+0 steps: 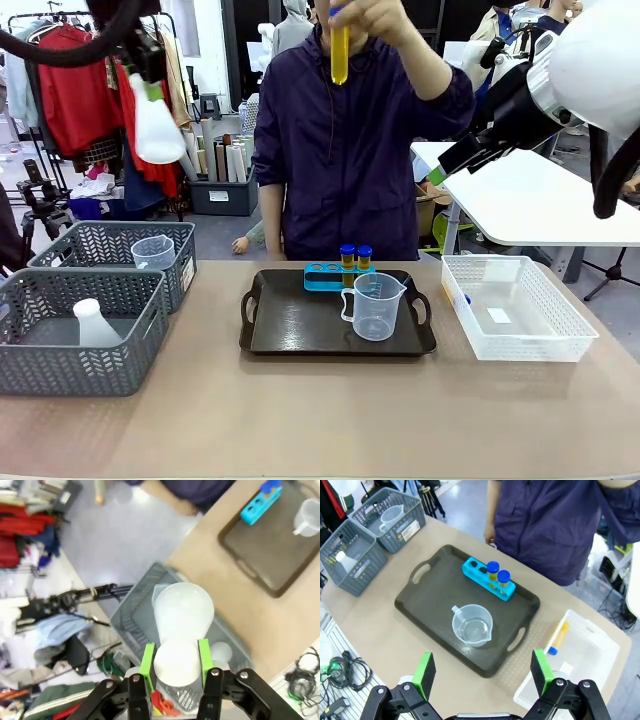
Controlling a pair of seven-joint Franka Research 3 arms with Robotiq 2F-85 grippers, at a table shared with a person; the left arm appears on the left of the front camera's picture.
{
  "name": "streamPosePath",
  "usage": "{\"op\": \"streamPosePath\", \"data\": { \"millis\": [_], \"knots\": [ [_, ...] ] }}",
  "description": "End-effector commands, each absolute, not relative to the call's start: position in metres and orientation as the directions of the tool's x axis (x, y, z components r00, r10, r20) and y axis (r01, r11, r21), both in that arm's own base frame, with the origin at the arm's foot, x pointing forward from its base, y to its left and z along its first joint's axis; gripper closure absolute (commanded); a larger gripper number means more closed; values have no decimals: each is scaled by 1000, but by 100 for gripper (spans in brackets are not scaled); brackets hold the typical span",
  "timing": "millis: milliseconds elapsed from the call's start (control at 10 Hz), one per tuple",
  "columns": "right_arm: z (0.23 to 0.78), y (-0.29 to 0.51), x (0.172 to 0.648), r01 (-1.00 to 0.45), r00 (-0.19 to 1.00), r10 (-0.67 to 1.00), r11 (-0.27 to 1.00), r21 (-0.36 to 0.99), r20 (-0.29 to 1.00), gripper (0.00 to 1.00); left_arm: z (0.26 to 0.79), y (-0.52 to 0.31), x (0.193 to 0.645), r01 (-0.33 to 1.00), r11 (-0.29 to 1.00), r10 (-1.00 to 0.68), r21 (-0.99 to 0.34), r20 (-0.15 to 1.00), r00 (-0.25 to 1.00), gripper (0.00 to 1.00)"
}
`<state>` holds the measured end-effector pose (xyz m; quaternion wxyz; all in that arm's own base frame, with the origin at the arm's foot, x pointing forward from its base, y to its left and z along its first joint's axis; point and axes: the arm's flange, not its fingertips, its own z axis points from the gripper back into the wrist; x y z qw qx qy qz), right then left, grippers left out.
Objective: Prepare the laboratory tools.
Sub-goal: Pick up one Small flask and place it on the Handle tray.
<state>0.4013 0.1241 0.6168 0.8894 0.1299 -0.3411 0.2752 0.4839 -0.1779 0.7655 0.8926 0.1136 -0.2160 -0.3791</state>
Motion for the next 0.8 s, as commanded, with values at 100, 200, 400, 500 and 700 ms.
{"op": "streamPosePath", "data": {
  "millis": [100, 200, 400, 500, 700],
  "knots": [
    [617, 123, 401, -583, 615, 395, 810, 57, 683, 0, 760, -214, 496, 722, 599, -800, 347, 300, 519, 100],
    [617, 123, 401, -583, 615, 395, 810, 57, 683, 0, 755, -225, 499, 739, 585, -808, 334, 325, 492, 100],
    [617, 123, 401, -583, 615, 395, 810, 57, 683, 0, 730, -249, 503, 787, 552, -822, 277, 340, 457, 100],
    [617, 123, 401, -583, 615, 395, 810, 57, 683, 0, 713, -261, 504, 815, 533, -830, 229, 331, 449, 100],
    [617, 123, 401, -583, 615, 395, 810, 57, 683, 0, 684, -275, 503, 859, 488, -852, 157, 302, 428, 100]
  ]
}}
